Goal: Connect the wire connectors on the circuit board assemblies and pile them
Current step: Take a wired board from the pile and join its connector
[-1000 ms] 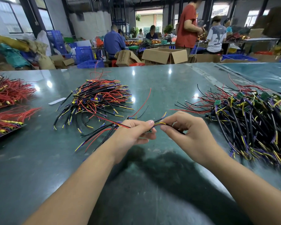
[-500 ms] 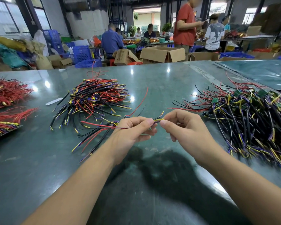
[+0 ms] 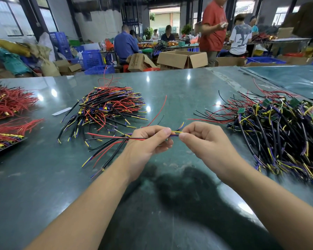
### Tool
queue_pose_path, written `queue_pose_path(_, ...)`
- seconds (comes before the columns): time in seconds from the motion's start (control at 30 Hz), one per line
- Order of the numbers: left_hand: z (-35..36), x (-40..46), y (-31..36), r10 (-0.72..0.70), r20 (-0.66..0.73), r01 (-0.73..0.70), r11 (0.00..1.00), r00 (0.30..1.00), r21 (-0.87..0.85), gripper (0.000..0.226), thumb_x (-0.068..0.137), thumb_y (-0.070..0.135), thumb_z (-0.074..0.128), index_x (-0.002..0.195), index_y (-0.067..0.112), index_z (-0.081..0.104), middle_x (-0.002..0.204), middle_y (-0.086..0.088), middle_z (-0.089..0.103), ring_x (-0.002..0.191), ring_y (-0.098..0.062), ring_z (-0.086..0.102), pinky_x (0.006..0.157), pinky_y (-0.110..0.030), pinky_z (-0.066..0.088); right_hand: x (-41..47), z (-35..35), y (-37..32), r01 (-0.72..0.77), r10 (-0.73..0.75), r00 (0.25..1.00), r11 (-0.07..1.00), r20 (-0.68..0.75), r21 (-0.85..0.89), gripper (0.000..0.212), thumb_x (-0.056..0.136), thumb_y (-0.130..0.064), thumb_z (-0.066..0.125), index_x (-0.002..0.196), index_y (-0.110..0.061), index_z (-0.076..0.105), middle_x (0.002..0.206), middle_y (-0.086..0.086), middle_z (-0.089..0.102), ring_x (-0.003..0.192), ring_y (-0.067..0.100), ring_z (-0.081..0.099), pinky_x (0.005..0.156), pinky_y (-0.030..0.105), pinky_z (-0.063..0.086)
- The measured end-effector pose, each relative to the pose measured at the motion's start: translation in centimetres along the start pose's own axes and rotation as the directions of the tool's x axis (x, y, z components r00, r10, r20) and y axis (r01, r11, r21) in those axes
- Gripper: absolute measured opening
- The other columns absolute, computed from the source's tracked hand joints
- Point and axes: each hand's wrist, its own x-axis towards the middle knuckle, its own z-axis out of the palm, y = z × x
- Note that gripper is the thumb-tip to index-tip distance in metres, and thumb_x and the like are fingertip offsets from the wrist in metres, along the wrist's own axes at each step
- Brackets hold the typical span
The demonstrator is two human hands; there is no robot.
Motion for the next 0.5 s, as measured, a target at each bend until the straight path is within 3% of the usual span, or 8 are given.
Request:
queue_pose_path(0.13,0.0,0.0,0.0,-0.01,0.027,0.01,1.0,1.0,-0.009,0.02,0.082,0.03,0.06,0.08,0.018,0.076,0.071,0.0,0.067,0.06,-0.008,0.061,0.059,-0.017,0.05,0.2,0.0,-0.5,-0.259,0.258,0.966,0.957,0.023,0.128,0.027,0.084,-0.006,0.058,0.058,-0.013,0.055,0.045,-0.005,0.035,0.041,0.01,0.023,0.041,0.018,0.017)
queue_pose_path(0.27,-0.1,0.0,0.2,-0.037,0.039,0.037,0.999,0.999,0.002,0.017,0.081,0.028,0.069,0.072,0.014,0.075,0.066,-0.004,0.067,0.05,-0.006,0.057,0.05,-0.014,0.045,0.5,-0.4,-1.1,-0.549,0.52,0.83,0.826,0.203,0.129,0.028,0.081,-0.011,0.057,0.056,-0.016,0.046,0.042,-0.005,0.033,0.034,0.01,0.015,0.054,0.031,0.011)
queue_pose_path(0.37,0.1,-0.1,0.3,-0.111,0.051,0.111,0.994,0.993,-0.003,0.021,0.075,0.031,0.064,0.071,0.012,0.073,0.063,-0.003,0.065,0.048,-0.007,0.055,0.049,-0.015,0.045,0.6,-0.6,-1.1,-0.581,0.563,0.807,0.811,0.179,0.069,0.025,0.081,-0.011,0.058,0.059,-0.016,0.048,0.043,-0.005,0.033,0.035,0.011,0.016,0.046,0.025,0.014)
queue_pose_path(0.5,0.1,0.0,0.1,-0.248,0.095,0.241,0.968,0.964,0.076,0.018,0.087,0.021,0.062,0.083,0.005,0.07,0.062,0.001,0.063,0.047,-0.005,0.053,0.049,-0.013,0.045,0.4,-0.6,-0.6,-0.469,0.474,0.875,0.88,0.099,-0.072,0.015,0.079,-0.008,0.061,0.068,-0.01,0.05,0.046,-0.003,0.031,0.045,0.014,0.017,0.043,0.022,0.012)
